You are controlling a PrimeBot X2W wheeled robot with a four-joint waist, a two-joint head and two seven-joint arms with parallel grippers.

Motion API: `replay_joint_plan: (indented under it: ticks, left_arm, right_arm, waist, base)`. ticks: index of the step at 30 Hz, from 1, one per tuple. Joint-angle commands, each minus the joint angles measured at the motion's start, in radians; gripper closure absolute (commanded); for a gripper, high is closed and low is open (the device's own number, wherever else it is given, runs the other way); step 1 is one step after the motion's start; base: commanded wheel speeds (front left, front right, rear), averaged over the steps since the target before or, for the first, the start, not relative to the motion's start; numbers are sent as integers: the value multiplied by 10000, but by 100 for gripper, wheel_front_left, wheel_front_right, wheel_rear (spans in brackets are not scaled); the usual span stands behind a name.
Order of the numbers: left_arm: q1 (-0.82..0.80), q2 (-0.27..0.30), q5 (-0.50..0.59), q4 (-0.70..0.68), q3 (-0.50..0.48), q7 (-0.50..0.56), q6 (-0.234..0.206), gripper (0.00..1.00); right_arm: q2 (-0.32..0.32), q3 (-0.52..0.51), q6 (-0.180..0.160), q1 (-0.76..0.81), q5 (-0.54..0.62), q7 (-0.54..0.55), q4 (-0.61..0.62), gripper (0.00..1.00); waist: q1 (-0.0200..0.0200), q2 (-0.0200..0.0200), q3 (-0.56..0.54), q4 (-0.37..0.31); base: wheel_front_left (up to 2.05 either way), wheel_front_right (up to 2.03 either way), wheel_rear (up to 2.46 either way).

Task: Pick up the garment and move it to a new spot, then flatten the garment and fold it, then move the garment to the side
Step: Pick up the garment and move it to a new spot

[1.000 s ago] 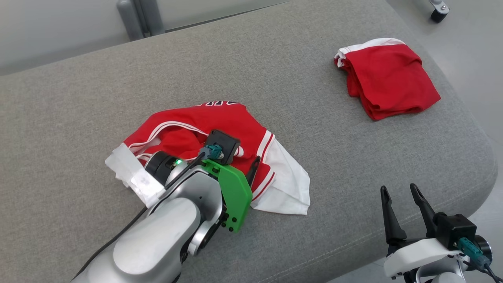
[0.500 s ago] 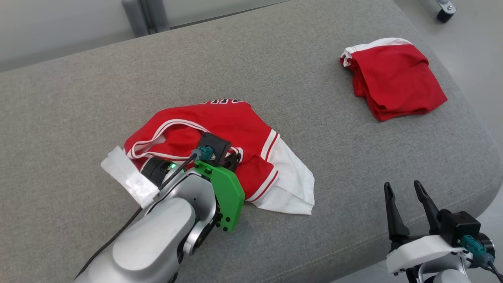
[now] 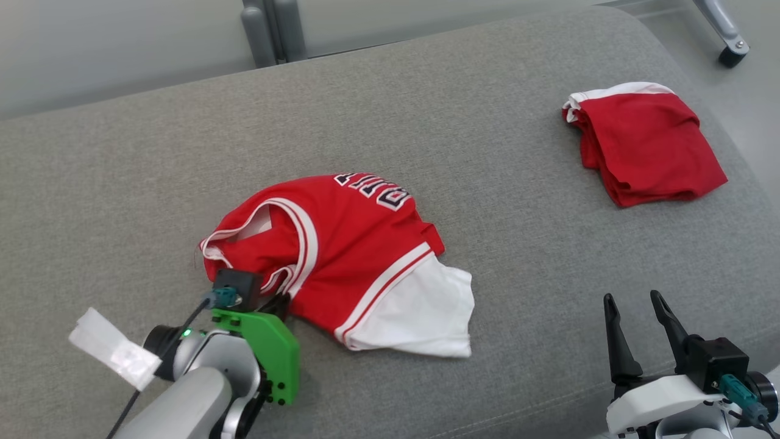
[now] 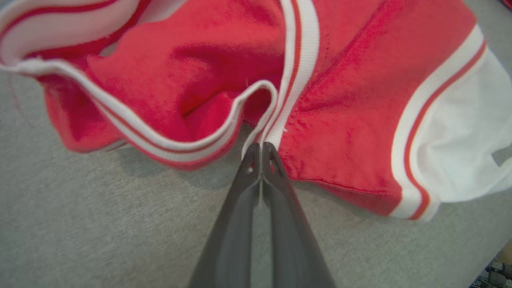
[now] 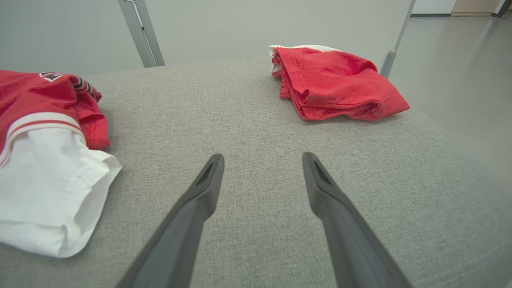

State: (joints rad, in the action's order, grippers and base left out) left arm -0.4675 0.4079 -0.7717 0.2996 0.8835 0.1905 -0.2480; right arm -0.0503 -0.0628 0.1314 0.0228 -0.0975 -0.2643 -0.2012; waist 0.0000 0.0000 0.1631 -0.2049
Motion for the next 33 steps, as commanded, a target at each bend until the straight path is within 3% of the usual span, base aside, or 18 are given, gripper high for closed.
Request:
replay_joint_plan:
  ticks: [1,7,13,14,15,16,20,24,33]
  left_arm:
    - [264,196,-198,188,-216,-198,-114,100]
    - [479,330,-566,1199,-925,-1081,-222,100]
    - [36,-115,-686,2401,-1220,-1938,56,100]
    - [8,-205,-704,2458,-1250,-2077,105,92]
    - [14,-274,-728,2492,-1261,-2201,157,33]
    - [94,-351,-796,2474,-1275,-2325,241,0]
    - [880,-506,-1205,1920,-1519,-2841,514,0]
    - [1640,-226,-1309,1014,-1704,-3369,280,0]
    - [3755,859,-628,-2179,-2327,-4382,-1051,0]
  right_arm:
    - [-13,-28,-15,117,134,2,37,0]
    - [-11,-14,-15,130,326,2,22,0]
    - [-14,36,-15,181,423,2,-68,0]
    - [-16,14,-15,223,426,2,-73,0]
    - [-14,-4,-15,285,430,2,-71,0]
    - [-14,-24,-15,369,437,2,-76,0]
    - [-14,-57,-15,700,484,2,21,0]
    - [-14,-224,-15,1014,486,2,267,0]
    - [-13,-906,-15,1633,437,2,1037,0]
  waist:
    - [0,0,-140,322]
    - [0,0,-255,774]
    - [0,0,-460,1059]
    - [0,0,-518,1096]
    - [0,0,-587,1128]
    - [0,0,-689,1163]
    - [0,0,-1165,1272]
    - [0,0,-1566,1395]
    - [0,0,-2139,2374]
  base:
    - [0,0,0]
    - [0,0,0]
    - [0,0,0]
    - [0,0,0]
    - [0,0,0]
    - [0,0,0]
    - [0,0,0]
    - [0,0,0]
    - [0,0,0]
